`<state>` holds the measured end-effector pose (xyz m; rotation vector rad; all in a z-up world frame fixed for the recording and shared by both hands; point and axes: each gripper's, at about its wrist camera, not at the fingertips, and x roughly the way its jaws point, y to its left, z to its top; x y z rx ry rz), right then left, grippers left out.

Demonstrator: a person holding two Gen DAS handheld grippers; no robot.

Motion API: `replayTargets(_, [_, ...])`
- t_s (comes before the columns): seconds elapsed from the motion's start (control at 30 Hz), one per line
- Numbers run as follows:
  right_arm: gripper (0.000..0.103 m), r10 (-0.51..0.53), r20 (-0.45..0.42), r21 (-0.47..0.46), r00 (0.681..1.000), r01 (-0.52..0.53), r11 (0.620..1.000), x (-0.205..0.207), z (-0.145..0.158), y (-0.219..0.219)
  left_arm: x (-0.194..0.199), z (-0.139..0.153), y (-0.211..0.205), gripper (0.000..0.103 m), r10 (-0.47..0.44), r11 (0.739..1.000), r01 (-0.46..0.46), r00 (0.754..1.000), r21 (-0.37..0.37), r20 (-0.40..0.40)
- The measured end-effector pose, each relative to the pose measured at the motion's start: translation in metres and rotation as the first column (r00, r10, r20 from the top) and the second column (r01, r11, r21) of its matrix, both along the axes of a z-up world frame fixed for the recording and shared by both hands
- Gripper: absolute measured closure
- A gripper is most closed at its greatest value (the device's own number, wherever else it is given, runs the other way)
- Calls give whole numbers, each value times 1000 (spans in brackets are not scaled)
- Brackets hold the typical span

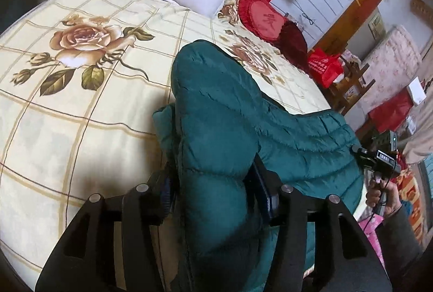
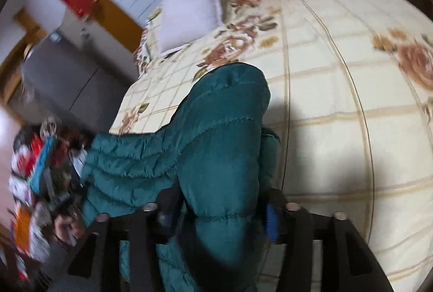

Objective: Fold large clothes

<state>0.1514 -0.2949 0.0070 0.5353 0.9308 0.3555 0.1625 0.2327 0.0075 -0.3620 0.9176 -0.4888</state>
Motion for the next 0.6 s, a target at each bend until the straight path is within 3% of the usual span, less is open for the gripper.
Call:
replayTargets(0.13, [40, -41, 13, -25, 999, 41, 999, -13, 18, -5, -7, 18, 14, 49, 31, 999, -32, 999, 29, 43])
replayTargets(0.27, [39, -95, 113, -173, 989, 114, 978, -34, 59, 3, -10, 53, 27, 48, 144, 989, -149, 978, 23, 151])
replayTargets(0.33, [37, -94, 187, -253, 978, 140, 957, -40, 78, 15, -3, 69, 12, 47, 161, 984, -173, 969, 52, 189])
replayTargets(0.37, [30, -85, 234, -297, 969, 154, 942, -41, 87, 27, 3, 74, -4, 47, 136, 985, -155, 969, 77, 208])
replayTargets(0.47, [22, -116, 313, -358, 943, 230, 905, -31, 88, 57, 25, 64, -47, 47, 97, 972, -141, 969, 186, 229])
replayTargets(0.5, [22, -115, 302, -369, 946, 227, 901, -26, 81, 65, 33, 56, -56, 47, 100, 966, -145, 973, 214, 210])
replayTargets(0.6, [22, -134, 141, -457, 981, 185, 870, 5, 42, 89, 54, 23, -72, 47, 136, 935, -178, 979, 306, 155])
